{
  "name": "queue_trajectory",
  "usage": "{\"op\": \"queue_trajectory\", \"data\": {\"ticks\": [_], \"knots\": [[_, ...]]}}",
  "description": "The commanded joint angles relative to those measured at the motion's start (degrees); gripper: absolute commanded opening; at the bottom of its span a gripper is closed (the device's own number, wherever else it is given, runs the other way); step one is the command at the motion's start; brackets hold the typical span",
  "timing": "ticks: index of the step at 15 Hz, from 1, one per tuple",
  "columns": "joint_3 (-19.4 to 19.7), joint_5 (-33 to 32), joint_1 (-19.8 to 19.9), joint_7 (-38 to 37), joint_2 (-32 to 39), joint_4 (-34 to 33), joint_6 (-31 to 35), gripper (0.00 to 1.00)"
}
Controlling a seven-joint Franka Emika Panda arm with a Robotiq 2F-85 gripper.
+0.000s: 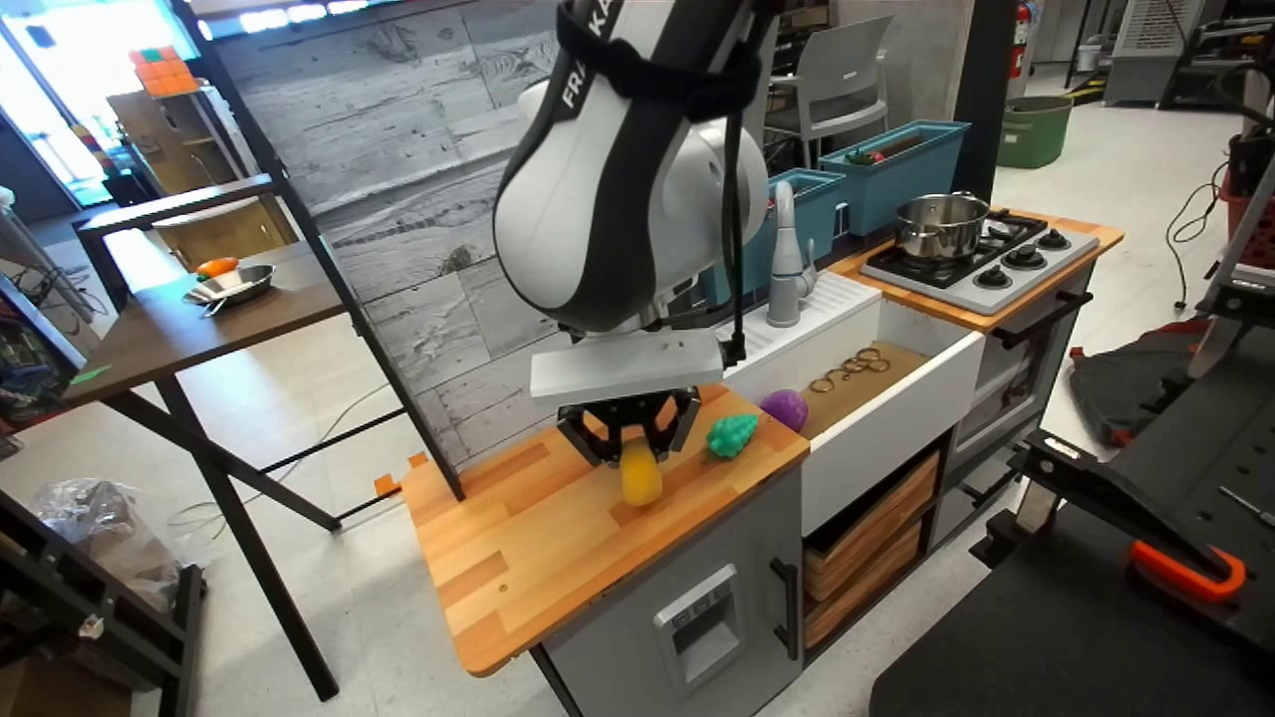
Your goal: Move the yellow plushie closer to you
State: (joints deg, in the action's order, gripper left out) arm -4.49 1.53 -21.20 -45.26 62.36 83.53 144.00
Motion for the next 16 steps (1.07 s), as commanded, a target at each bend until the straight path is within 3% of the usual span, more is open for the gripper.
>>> {"op": "queue_trajectory", "data": {"ticks": [1, 5, 6, 7, 14, 16], "knots": [[3.70, 0.37, -2.57, -1.40, -2.96, 5.85, 5.12, 0.06], [5.47, 0.27, -4.73, -2.94, -1.02, 6.00, 5.91, 0.06], [5.70, 0.11, -5.18, -3.15, -0.86, 6.20, 5.74, 0.48], [5.81, 0.04, -5.58, -3.40, -0.58, 6.17, 5.59, 0.49], [6.07, 0.19, -6.10, -3.77, -3.21, 6.76, 6.58, 0.98], [5.79, 0.42, -5.77, -3.41, -4.79, 7.67, 7.41, 1.00]]}}
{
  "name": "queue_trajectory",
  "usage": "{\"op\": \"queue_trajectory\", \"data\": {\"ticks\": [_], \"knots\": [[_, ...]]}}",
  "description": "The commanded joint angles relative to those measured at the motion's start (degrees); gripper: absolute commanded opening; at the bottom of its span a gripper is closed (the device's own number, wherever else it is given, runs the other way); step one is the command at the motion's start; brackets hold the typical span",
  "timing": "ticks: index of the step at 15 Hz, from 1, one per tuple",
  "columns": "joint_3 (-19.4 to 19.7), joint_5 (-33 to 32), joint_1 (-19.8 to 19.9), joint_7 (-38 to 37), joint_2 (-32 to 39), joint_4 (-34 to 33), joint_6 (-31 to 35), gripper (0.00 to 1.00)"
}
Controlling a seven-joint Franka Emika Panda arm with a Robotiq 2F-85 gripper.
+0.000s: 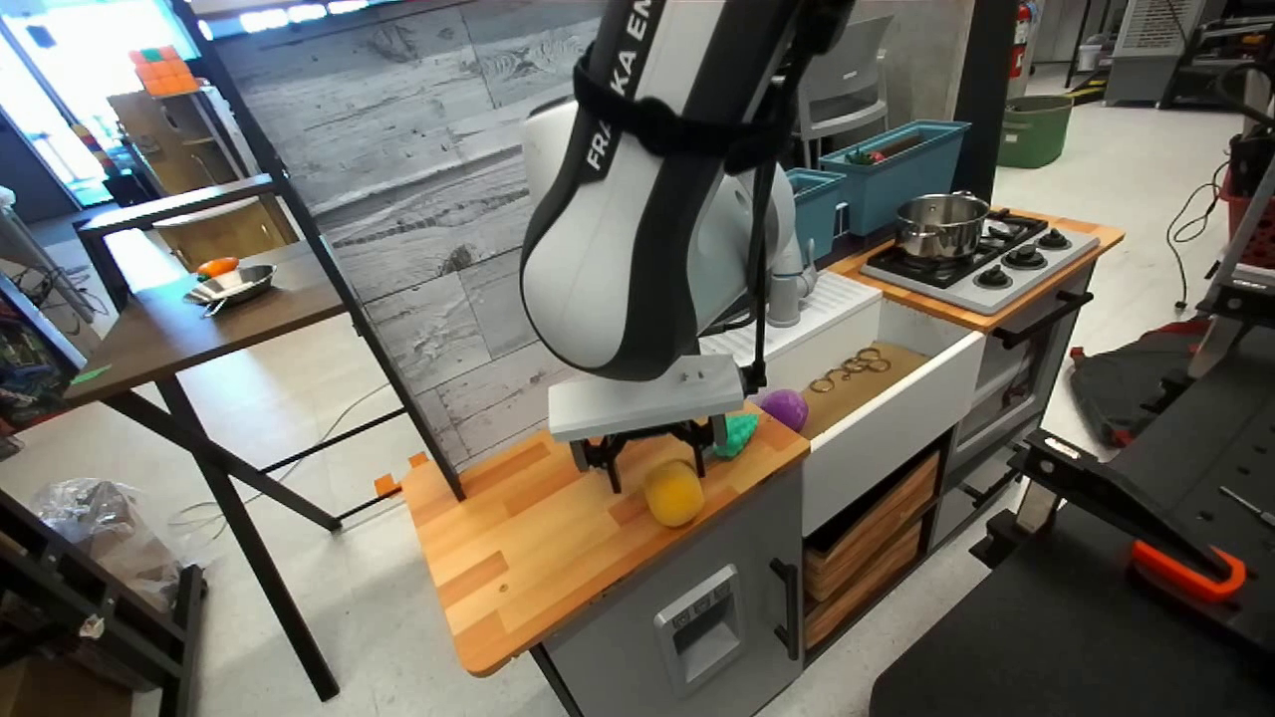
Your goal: Move the yellow plushie closer to you
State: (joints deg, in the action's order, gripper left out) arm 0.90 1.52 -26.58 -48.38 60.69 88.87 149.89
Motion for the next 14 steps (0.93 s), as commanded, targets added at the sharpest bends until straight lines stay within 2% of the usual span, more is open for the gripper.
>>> {"op": "queue_trajectory", "data": {"ticks": [1, 7, 10, 13, 14], "knots": [[0.07, 0.55, -0.10, 0.07, -3.99, 2.81, 1.15, 1.00], [-5.53, 1.97, 3.97, 7.91, -17.76, 14.17, -2.67, 1.00], [-9.32, 3.81, 7.33, 14.60, -26.90, 21.85, -9.89, 1.00], [-8.85, 4.44, 8.30, 15.83, -35.64, 27.48, -16.52, 1.00], [-7.66, 2.81, 6.28, 13.41, -28.86, 21.58, -13.97, 1.00]]}}
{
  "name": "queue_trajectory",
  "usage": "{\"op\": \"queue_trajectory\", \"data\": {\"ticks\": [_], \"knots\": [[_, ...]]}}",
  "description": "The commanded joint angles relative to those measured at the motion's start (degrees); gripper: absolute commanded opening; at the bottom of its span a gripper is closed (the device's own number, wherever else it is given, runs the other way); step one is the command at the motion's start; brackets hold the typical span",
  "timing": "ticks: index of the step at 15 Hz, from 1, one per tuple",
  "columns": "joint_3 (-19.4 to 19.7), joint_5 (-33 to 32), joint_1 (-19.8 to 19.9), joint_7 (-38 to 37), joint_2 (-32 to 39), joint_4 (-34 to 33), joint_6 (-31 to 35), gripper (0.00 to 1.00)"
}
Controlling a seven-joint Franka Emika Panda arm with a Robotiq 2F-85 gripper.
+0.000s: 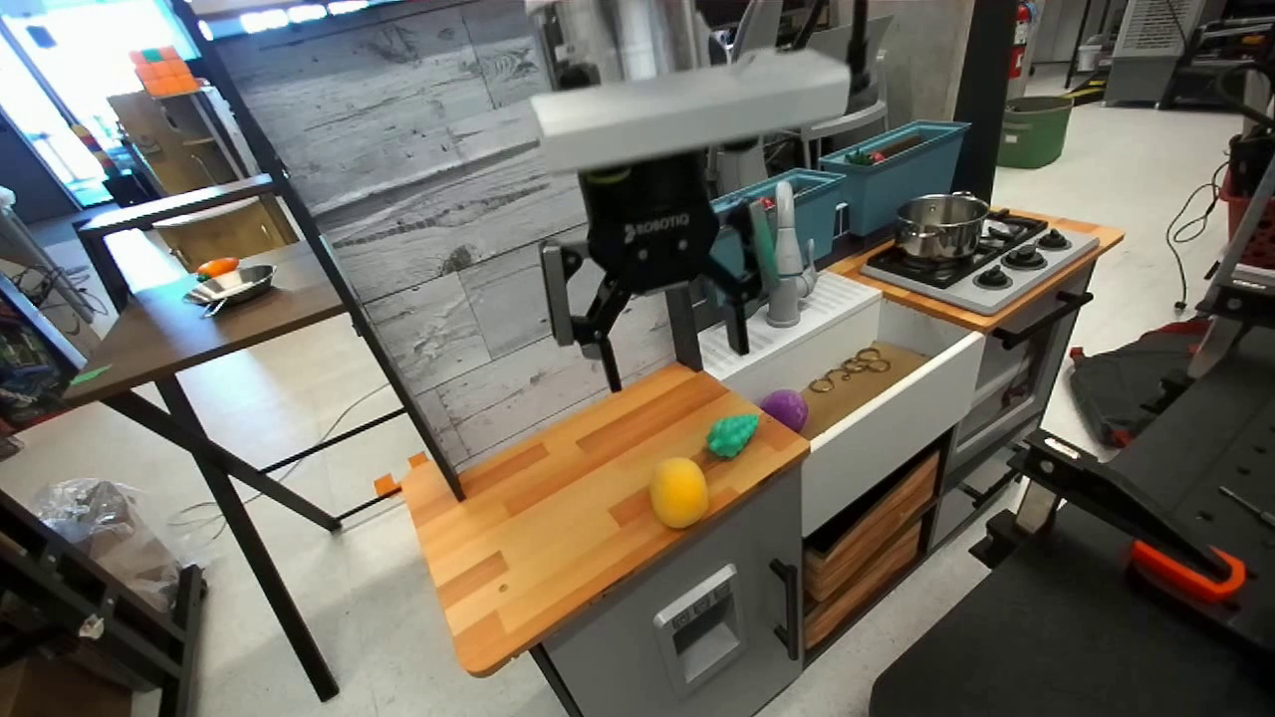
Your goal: Move the yellow plushie closer to you
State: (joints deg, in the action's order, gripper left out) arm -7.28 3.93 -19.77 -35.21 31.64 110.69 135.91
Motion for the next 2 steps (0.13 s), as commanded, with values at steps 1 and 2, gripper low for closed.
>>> {"op": "queue_trajectory", "data": {"ticks": [1, 2], "knots": [[0.39, 0.38, 0.02, 0.57, -2.59, 1.71, -1.52, 1.00], [0.29, 0.34, 0.43, 0.76, -4.59, 3.18, -2.21, 1.00]]}}
